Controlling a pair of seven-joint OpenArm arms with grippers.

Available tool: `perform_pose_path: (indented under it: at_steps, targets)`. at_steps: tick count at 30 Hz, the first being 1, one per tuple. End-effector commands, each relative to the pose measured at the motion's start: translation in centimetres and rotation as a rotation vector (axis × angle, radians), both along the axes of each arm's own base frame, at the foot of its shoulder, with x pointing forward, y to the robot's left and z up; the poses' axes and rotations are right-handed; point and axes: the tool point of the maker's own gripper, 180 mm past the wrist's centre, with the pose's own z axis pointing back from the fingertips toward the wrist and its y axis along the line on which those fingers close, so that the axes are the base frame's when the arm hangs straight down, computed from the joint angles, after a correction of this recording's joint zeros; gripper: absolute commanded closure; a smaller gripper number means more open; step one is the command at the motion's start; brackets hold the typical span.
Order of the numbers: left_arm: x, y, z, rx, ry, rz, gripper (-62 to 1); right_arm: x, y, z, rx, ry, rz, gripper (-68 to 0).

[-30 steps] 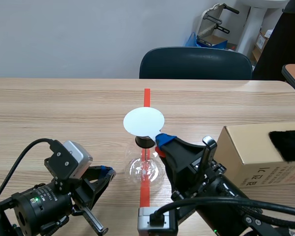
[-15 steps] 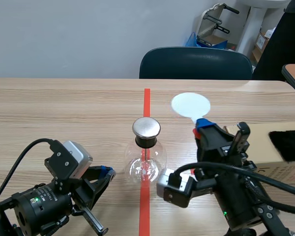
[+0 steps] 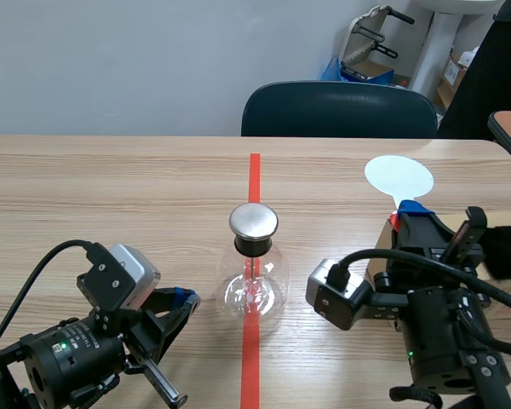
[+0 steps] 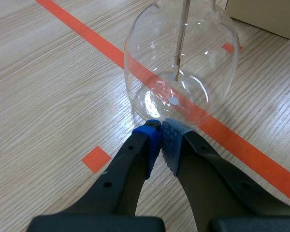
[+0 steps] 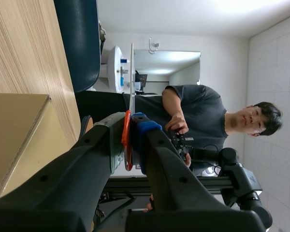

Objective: Do the electroscope experiment

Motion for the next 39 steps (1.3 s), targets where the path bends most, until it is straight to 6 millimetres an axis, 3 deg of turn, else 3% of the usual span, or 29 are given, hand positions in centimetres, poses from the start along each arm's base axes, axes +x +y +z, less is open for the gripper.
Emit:
perform_pose_path:
  at_steps: [1, 9, 28, 39]
  targets:
    - [0.2, -0.4, 0.6, -0.025, -0.017, -0.001, -4.4, 0.5, -0.3, 0.8, 0.003, -0.034, -0.007, -1.5]
    - [0.2, -0.4, 0.6, -0.025, -0.017, -0.001, -4.4, 0.4, 1.0, 0.8, -0.004, -0.032, 0.066, -1.5]
    - [0.2, -0.4, 0.6, -0.025, -0.017, -0.001, -4.4, -2.8, 9.7, 0.2, -0.060, -0.015, 0.586, -1.5]
    - [0.2, -0.4, 0.6, -0.025, -0.017, -0.001, -4.4, -4.1, 11.3, 0.0, -0.072, -0.011, 0.699, -1.5]
